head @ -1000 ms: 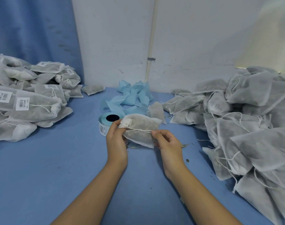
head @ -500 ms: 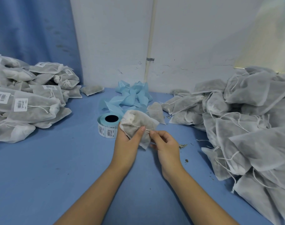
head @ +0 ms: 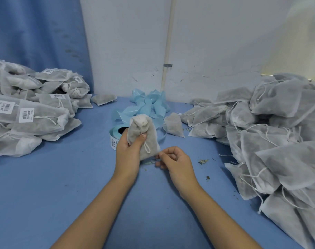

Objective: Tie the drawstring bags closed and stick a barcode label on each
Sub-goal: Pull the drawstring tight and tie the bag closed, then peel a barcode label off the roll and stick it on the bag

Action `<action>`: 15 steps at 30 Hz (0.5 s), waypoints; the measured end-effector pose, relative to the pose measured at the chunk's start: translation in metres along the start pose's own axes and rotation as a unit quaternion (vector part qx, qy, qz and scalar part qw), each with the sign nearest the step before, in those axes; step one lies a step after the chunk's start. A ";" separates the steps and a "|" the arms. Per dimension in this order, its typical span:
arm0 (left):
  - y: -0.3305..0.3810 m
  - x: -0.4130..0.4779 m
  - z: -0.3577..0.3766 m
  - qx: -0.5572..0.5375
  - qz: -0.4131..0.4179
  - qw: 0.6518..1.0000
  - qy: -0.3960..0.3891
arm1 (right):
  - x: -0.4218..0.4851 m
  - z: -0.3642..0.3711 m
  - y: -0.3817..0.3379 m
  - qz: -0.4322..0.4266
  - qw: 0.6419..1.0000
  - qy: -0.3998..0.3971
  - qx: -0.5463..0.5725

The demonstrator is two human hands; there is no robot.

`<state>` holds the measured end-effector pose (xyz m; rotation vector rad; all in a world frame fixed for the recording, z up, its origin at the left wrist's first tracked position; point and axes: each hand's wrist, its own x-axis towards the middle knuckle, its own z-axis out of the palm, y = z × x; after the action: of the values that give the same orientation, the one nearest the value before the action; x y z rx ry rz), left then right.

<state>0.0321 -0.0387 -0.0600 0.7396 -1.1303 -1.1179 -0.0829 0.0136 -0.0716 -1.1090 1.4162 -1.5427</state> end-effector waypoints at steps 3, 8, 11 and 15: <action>-0.002 0.003 -0.013 0.138 0.014 0.990 -0.032 | 0.002 -0.002 0.001 0.008 1.000 -0.002 0.002; -0.006 0.010 -0.021 0.208 -0.016 0.976 -0.059 | 0.002 -0.003 0.002 0.008 1.000 -0.004 -0.012; -0.007 0.015 -0.028 0.262 -0.012 0.962 -0.078 | 0.002 -0.003 0.003 0.008 1.000 -0.007 -0.023; -0.003 0.014 -0.030 0.230 -0.022 0.967 -0.108 | 0.002 -0.002 0.003 0.007 0.999 0.033 -0.011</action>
<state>0.0603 -0.0546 -0.0671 1.0205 -1.5953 -0.9975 -0.0856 0.0122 -0.0748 -1.0685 1.4848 -1.5700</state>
